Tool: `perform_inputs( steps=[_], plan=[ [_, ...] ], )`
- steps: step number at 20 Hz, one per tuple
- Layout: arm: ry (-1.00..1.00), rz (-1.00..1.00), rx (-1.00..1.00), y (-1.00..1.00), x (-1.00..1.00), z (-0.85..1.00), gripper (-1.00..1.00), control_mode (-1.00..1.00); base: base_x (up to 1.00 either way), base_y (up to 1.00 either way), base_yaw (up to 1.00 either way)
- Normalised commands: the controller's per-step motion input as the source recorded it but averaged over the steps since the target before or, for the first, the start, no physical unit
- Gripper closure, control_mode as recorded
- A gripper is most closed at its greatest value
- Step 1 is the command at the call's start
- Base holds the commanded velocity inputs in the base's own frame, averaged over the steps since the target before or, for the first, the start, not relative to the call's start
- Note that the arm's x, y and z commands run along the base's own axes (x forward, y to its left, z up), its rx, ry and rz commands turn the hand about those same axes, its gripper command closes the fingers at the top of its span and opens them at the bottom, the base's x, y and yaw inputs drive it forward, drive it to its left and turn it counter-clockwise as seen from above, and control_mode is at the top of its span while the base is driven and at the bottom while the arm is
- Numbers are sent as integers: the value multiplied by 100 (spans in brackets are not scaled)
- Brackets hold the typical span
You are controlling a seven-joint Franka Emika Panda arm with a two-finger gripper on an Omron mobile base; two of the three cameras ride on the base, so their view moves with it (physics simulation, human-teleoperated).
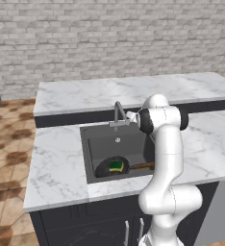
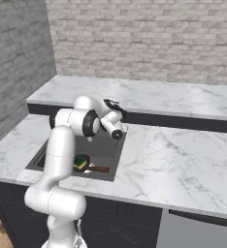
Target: Pick the pan and sponge and place them into the sink. Then turn on the water.
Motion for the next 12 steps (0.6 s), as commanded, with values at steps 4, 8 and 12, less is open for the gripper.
perform_inputs(
  steps=[4, 8, 12],
  plan=[
    [0, -8, 0, -66, 15, -30, 100, -100, 0, 0, 0],
    [1, -7, 0, -72, 16, -42, 100, -100, 0, 0, 0],
    [2, -9, -1, -64, 12, -42, 100, -100, 0, 0, 0]
  ],
)
